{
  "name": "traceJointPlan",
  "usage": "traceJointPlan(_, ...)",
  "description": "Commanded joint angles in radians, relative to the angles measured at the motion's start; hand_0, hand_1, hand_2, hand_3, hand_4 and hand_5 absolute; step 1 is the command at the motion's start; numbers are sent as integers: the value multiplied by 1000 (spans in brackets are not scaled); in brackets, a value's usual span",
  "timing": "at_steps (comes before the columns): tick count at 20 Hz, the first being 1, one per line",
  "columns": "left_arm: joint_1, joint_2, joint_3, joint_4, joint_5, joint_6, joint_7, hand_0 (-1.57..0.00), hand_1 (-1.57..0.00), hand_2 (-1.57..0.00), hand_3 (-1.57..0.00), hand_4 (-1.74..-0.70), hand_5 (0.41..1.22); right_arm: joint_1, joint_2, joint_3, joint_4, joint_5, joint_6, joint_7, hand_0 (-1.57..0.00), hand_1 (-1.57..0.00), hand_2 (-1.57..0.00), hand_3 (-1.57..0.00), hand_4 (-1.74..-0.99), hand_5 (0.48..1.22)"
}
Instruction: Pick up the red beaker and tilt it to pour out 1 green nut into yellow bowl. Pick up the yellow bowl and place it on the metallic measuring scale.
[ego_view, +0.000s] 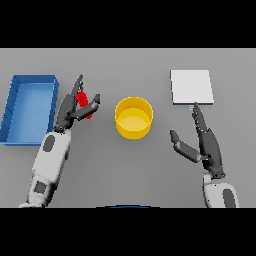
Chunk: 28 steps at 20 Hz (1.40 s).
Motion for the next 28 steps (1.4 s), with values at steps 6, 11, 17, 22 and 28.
traceJointPlan(6,-44,-39,36,94,-1,78,-58,-551,-588,-662,-728,-1471,943,-3,1,-1,-14,8,-11,18,1,1,1,1,-1237,648)
traceJointPlan(11,-59,-42,-1,111,-55,108,-80,-1237,-1248,-1273,-1154,-1636,1130,-3,8,7,-14,10,-8,11,1,1,1,1,-1242,650)
traceJointPlan(17,-64,-43,31,63,17,53,-77,-1483,-1486,-1493,-1462,-1639,1157,5,2,4,-7,-1,3,-12,1,1,1,1,-1248,645)
traceJointPlan(22,-61,-27,28,-30,75,2,-48,-1542,-1543,-1545,-1535,-1708,1132,21,1,12,-19,15,-4,-20,1,1,1,1,-1228,645)
traceJointPlan(28,-77,46,-27,-79,33,-26,-1,-1556,-1557,-1558,-1553,-1724,1135,0,-6,12,8,48,-22,-52,1,1,1,1,-1219,660)
